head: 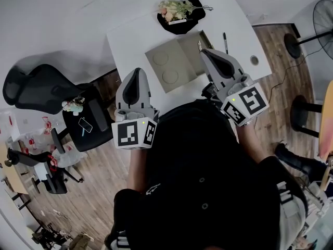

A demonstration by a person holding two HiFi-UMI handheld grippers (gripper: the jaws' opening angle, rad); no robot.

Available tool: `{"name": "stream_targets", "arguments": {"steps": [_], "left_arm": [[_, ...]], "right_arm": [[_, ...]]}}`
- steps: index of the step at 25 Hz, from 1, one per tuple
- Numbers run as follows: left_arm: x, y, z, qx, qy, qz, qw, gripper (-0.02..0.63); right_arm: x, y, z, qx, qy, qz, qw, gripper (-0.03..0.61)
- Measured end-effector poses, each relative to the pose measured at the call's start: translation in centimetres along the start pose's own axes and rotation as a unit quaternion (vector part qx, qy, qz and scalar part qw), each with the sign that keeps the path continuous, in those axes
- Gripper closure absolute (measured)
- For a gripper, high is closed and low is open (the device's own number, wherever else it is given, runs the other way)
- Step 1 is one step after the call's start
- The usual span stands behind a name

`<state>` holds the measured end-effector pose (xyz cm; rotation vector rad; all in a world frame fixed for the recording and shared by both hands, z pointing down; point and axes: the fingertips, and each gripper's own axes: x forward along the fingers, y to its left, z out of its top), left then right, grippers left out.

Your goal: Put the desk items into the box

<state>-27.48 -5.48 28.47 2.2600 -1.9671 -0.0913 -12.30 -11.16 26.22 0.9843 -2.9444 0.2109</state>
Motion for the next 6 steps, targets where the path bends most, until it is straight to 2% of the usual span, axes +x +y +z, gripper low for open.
{"name": "stream_targets", "arguments": {"steps": [6], "left_arm": [[-0.2, -0.26, -0.28, 0.0, 0.0, -0.001, 1.0, 0.606]], "right_arm": [[-0.46, -0.59, -0.1, -0.004, -0.001, -0.005, 1.0, 0.58]]}}
